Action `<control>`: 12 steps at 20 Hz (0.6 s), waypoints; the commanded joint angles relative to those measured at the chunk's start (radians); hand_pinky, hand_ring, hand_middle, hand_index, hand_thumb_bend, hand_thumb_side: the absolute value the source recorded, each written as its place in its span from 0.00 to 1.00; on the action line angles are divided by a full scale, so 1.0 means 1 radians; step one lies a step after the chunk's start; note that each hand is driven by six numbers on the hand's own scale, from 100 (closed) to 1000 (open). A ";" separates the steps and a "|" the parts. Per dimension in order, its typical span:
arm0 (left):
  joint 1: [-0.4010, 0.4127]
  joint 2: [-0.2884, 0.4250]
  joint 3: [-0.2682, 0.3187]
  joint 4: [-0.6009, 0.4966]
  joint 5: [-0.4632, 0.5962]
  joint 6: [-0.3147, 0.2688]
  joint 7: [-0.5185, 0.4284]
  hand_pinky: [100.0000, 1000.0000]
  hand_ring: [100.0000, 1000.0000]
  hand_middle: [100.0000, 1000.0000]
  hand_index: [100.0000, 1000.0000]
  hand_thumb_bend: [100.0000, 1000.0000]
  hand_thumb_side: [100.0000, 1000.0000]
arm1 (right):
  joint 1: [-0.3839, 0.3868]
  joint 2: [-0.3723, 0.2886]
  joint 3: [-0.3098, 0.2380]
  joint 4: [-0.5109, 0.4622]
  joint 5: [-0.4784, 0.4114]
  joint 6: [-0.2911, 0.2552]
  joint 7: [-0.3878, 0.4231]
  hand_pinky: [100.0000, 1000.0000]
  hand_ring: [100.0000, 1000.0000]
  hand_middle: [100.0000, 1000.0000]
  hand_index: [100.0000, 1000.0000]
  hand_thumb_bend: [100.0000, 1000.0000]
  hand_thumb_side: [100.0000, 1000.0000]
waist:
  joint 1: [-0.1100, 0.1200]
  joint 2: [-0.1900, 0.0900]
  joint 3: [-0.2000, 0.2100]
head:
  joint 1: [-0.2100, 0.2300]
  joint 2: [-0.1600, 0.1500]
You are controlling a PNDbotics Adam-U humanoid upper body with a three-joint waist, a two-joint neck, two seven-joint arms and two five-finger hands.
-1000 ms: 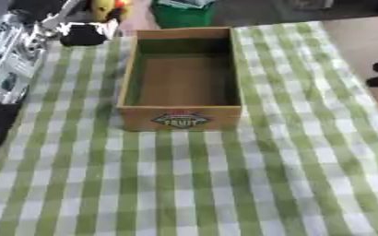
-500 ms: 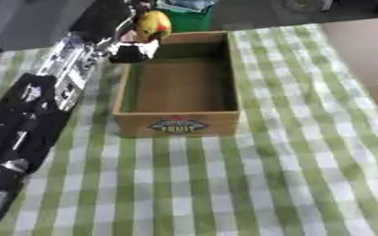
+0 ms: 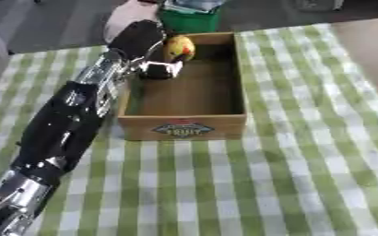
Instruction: Pick up objects on the table and place them in the box.
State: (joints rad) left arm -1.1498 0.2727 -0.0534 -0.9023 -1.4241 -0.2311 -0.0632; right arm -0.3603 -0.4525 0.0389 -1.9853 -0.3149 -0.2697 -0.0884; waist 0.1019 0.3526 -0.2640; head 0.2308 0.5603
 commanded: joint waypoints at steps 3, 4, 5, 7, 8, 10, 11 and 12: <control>-0.019 0.016 -0.006 -0.016 -0.084 -0.054 -0.116 0.44 0.60 0.51 0.70 0.00 0.76 | -0.003 -0.004 0.000 -0.015 -0.007 0.007 0.005 0.55 0.63 0.61 0.76 0.00 0.55 | -0.006 -0.025 0.003 | -0.004 0.004; -0.018 0.016 -0.006 -0.022 -0.099 -0.059 -0.128 0.47 0.64 0.56 0.73 0.00 0.76 | -0.001 -0.003 0.000 -0.015 -0.007 0.008 0.005 0.55 0.63 0.61 0.76 0.00 0.55 | -0.006 -0.026 0.004 | -0.005 0.006; -0.017 0.017 -0.006 -0.030 -0.113 -0.061 -0.134 0.50 0.68 0.59 0.75 0.01 0.77 | 0.001 -0.003 -0.001 -0.015 -0.006 0.009 0.004 0.55 0.63 0.61 0.76 0.00 0.55 | -0.006 -0.027 0.005 | -0.007 0.008; -0.014 0.018 -0.006 -0.042 -0.131 -0.068 -0.139 0.57 0.74 0.66 0.77 0.17 0.77 | 0.004 -0.002 -0.002 -0.015 -0.004 0.009 0.002 0.55 0.63 0.61 0.76 0.00 0.56 | -0.007 -0.028 0.006 | -0.010 0.011; -0.012 0.020 -0.007 -0.046 -0.136 -0.073 -0.139 0.59 0.77 0.69 0.78 0.27 0.78 | 0.006 -0.003 -0.003 -0.015 -0.004 0.008 0.001 0.55 0.63 0.61 0.76 0.00 0.55 | -0.007 -0.029 0.006 | -0.011 0.013; -0.008 0.022 -0.009 -0.053 -0.148 -0.081 -0.137 0.61 0.80 0.74 0.80 0.41 0.77 | 0.008 -0.002 -0.005 -0.015 -0.002 0.007 -0.002 0.55 0.63 0.61 0.76 0.00 0.55 | -0.007 -0.030 0.006 | -0.015 0.014; -0.006 0.023 -0.009 -0.056 -0.157 -0.082 -0.136 0.62 0.81 0.74 0.82 0.46 0.78 | 0.009 -0.002 -0.006 -0.015 -0.002 0.007 -0.002 0.55 0.63 0.61 0.76 0.00 0.55 | -0.008 -0.030 0.006 | -0.016 0.014; -0.004 0.024 -0.009 -0.060 -0.168 -0.082 -0.134 0.63 0.81 0.75 0.84 0.51 0.79 | 0.010 -0.001 -0.006 -0.015 -0.001 0.007 -0.003 0.55 0.63 0.61 0.76 0.00 0.55 | -0.008 -0.030 0.006 | -0.018 0.014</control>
State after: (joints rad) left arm -1.1366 0.2730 -0.0603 -0.9369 -1.5807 -0.3088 -0.1990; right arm -0.3429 -0.4437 0.0429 -1.9853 -0.3155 -0.2626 -0.0883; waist 0.1025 0.3504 -0.2584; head 0.2160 0.5704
